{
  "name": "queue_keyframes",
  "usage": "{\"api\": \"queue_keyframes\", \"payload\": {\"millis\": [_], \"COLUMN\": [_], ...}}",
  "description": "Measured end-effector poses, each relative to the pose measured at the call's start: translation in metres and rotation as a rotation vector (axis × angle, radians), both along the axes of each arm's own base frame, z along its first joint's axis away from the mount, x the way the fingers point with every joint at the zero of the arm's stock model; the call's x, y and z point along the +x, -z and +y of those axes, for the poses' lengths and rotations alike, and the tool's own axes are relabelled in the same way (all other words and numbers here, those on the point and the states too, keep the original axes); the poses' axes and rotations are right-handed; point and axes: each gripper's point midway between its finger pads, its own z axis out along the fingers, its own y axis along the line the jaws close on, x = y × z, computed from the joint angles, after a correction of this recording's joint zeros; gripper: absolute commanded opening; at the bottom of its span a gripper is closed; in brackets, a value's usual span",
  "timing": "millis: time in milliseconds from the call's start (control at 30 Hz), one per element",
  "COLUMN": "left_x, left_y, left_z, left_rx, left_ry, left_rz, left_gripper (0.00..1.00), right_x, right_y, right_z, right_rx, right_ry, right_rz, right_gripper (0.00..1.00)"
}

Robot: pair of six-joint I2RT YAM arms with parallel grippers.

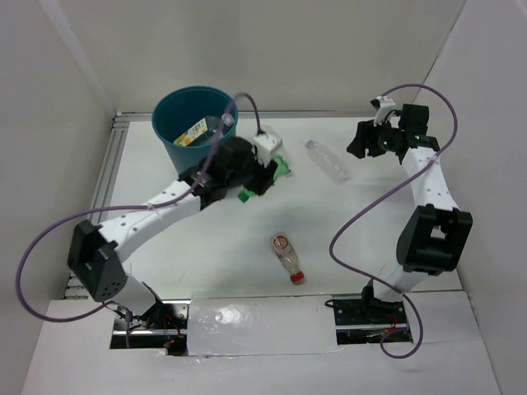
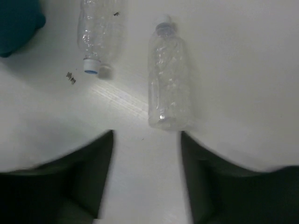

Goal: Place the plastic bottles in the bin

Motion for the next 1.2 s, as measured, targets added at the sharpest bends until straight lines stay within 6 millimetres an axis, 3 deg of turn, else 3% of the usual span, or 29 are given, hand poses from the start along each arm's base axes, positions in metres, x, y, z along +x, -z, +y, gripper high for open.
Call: {"api": "queue_keyframes", "payload": {"millis": [33,67,100,167,200,233,300,367,400,500,567,600,633,667,700,800,933,1067,1200], "left_x": [0.009,0.019,0.027,0.041,0.046,0.054,0.069,0.09,0.1,0.132,0.149,0.157,0.163,0.167,0.17,0.174,0.175,0.168,0.13], "left_y": [-0.037,-0.077,-0.119,-0.181,-0.201,-0.223,-0.246,-0.248,-0.242,-0.21,-0.183,-0.171,-0.16,-0.15,-0.142,-0.13,-0.131,-0.137,-0.159], "left_z": [-0.002,-0.001,0.005,0.024,0.034,0.048,0.069,0.092,0.102,0.132,0.155,0.162,0.172,0.182,0.19,0.207,0.21,0.201,0.181], "left_rx": [-0.066,-0.143,-0.216,-0.321,-0.35,-0.378,-0.407,-0.396,-0.379,-0.299,-0.234,-0.212,-0.185,-0.16,-0.139,-0.106,-0.111,-0.125,-0.164], "left_ry": [-0.015,-0.037,-0.064,-0.133,-0.165,-0.213,-0.3,-0.403,-0.45,-0.582,-0.673,-0.693,-0.725,-0.757,-0.778,-0.814,-0.81,-0.765,-0.667], "left_rz": [-0.064,-0.134,-0.211,-0.331,-0.376,-0.425,-0.485,-0.515,-0.517,-0.488,-0.458,-0.441,-0.428,-0.415,-0.402,-0.375,-0.371,-0.367,-0.379], "left_gripper": [0.13,0.13,0.13,0.13,0.13,0.13,0.13,0.13,0.13,0.14,0.24,0.24,0.34,0.63,0.77,1.0,1.0,1.0,1.0], "right_x": [0.008,0.018,0.029,0.043,0.045,0.044,0.043,0.044,0.044,0.044,0.044,0.045,0.046,0.046,0.049,0.069,0.099,0.107,0.099], "right_y": [0.0,0.0,0.002,0.01,0.016,0.021,0.025,0.025,0.024,0.023,0.023,0.022,0.023,0.025,0.026,0.029,0.052,0.094,0.135], "right_z": [-0.001,-0.002,-0.003,-0.006,-0.007,-0.007,-0.005,-0.004,-0.002,0.0,0.003,0.003,0.003,0.004,0.004,0.008,0.021,0.038,0.05], "right_rx": [0.006,0.01,0.022,0.041,0.048,0.054,0.063,0.066,0.066,0.064,0.059,0.055,0.05,0.045,0.037,0.005,-0.065,-0.136,-0.202], "right_ry": [-0.009,-0.019,-0.024,-0.026,-0.024,-0.022,-0.025,-0.031,-0.038,-0.055,-0.065,-0.068,-0.067,-0.065,-0.061,-0.06,-0.068,-0.086,-0.109], "right_rz": [0.009,0.008,0.015,0.034,0.048,0.064,0.081,0.078,0.074,0.065,0.057,0.052,0.053,0.058,0.064,0.065,0.085,0.158,0.25], "right_gripper": [0.17,0.05,0.02,0.07,0.14,0.32,0.48,0.64,0.68,0.82,0.89,0.89,0.91,0.93,0.94,0.97,0.97,0.97,0.95]}}
